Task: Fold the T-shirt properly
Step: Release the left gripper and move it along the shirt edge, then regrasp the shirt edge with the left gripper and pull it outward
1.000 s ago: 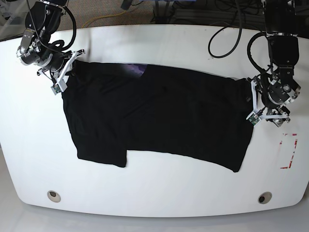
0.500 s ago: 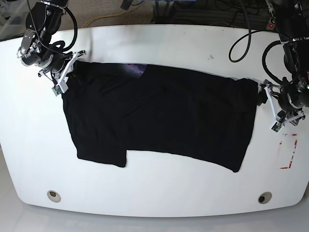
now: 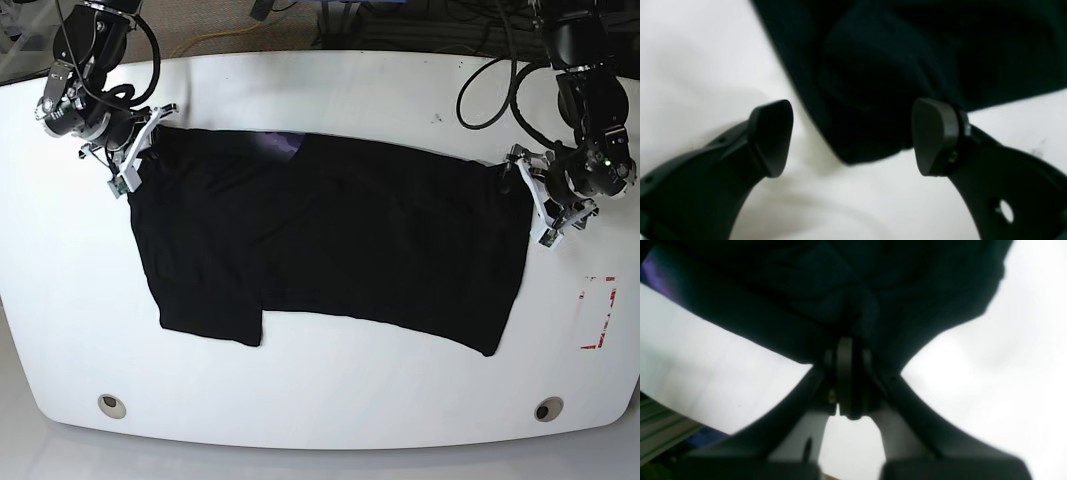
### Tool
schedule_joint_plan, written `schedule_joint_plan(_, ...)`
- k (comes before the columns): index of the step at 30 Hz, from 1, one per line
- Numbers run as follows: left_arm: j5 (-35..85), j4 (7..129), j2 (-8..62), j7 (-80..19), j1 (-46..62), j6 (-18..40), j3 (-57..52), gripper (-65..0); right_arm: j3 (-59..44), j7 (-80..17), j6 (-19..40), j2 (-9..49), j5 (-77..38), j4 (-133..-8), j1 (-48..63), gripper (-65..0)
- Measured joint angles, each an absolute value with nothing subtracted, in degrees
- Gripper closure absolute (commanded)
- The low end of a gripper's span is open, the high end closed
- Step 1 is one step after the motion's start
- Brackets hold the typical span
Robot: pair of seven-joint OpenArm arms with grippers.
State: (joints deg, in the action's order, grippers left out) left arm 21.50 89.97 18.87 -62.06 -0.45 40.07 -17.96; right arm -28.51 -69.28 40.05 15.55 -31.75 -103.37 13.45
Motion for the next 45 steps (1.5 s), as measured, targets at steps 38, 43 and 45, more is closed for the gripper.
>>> schedule_joint_plan(38,18.2,90.9,23.6,-69.2,-6.4,40.1,-18.5,-52.1,-28.4,-69.3,40.1,13.6,-31.5,-103.4,13.4,0.0)
schedule_joint_plan(43,21.5,90.8,18.5,-68.6,-5.5,40.1,-25.2,-51.8,-28.4,-69.3,40.1,13.6,-31.6,-103.4,13.4,0.0)
schedule_joint_plan(45,20.9,90.6,17.3,-69.5,-5.2,40.1,-26.0,-51.8,-28.4,-69.3,40.1,13.6,-31.5,-103.4,13.4,0.0)
